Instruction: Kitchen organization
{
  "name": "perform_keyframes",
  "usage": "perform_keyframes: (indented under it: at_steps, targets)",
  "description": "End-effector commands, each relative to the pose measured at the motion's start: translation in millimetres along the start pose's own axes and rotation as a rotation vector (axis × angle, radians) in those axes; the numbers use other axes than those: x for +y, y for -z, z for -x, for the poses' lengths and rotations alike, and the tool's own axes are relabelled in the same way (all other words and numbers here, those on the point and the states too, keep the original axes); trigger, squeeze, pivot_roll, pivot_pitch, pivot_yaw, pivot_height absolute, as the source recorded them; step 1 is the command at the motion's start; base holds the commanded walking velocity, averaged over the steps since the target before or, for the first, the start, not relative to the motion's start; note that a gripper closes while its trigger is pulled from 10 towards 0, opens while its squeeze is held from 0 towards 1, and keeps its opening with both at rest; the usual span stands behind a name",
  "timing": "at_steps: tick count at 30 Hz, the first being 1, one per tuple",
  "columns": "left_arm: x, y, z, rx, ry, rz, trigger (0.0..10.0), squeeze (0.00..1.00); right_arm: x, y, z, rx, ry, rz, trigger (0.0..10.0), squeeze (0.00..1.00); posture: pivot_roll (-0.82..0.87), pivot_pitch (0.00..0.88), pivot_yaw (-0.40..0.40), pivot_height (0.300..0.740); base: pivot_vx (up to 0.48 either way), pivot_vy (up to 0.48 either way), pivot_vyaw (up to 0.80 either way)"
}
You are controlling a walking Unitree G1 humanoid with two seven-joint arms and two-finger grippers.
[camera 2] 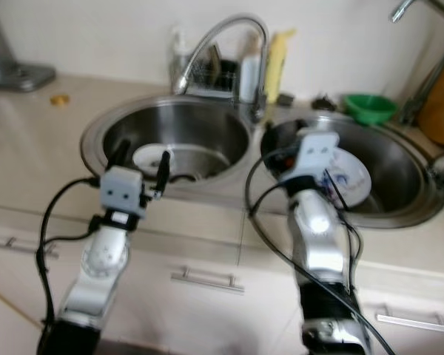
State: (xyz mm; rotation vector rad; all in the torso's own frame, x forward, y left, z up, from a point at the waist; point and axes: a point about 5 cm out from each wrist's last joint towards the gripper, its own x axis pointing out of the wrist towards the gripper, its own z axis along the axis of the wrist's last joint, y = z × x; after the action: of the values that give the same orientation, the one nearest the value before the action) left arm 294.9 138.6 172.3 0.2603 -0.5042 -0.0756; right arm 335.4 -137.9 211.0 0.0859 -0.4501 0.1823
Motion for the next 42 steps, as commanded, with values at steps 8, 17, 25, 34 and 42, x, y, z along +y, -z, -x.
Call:
perform_keyframes:
  at_steps: [8, 17, 25, 34, 42]
  targets:
    - [-6.7, -8, -2.8, -0.033, 0.022, 0.016, 10.0, 0.00, -5.1, -7, 5.3, -0.046, 0.028, 0.065, 10.0, 0.00, 0.05, 0.000, -0.032, 0.740, 0.000, 0.480, 0.00]
    - [-7.0, -7, -3.0, -0.033, 0.026, 0.015, 10.0, 0.00, -3.4, -6, 8.9, -0.054, 0.030, 0.101, 10.0, 0.00, 0.04, 0.000, -0.031, 0.740, 0.000, 0.480, 0.00]
    - [-6.5, -9, -0.9, -0.063, 0.027, -0.001, 10.0, 0.00, -0.1, -1, 13.9, -0.032, 0.027, 0.102, 10.0, 0.00, 0.04, 0.000, -0.030, 0.740, 0.000, 0.120, -0.28]
    - [-12.0, -7, -0.7, -0.044, 0.052, -0.013, 10.0, 0.00, 4.3, -1, 18.6, -0.040, 0.009, 0.101, 10.0, 0.00, 0.04, 0.000, -0.028, 0.740, 0.000, -0.213, -0.80]
    - [-10.9, -7, 0.3, -0.049, 0.046, -0.007, 10.0, 0.00, 1.6, -1, 21.5, -0.048, 0.044, 0.104, 10.0, 0.00, 0.04, 0.000, -0.031, 0.740, 0.000, -0.463, -0.80]
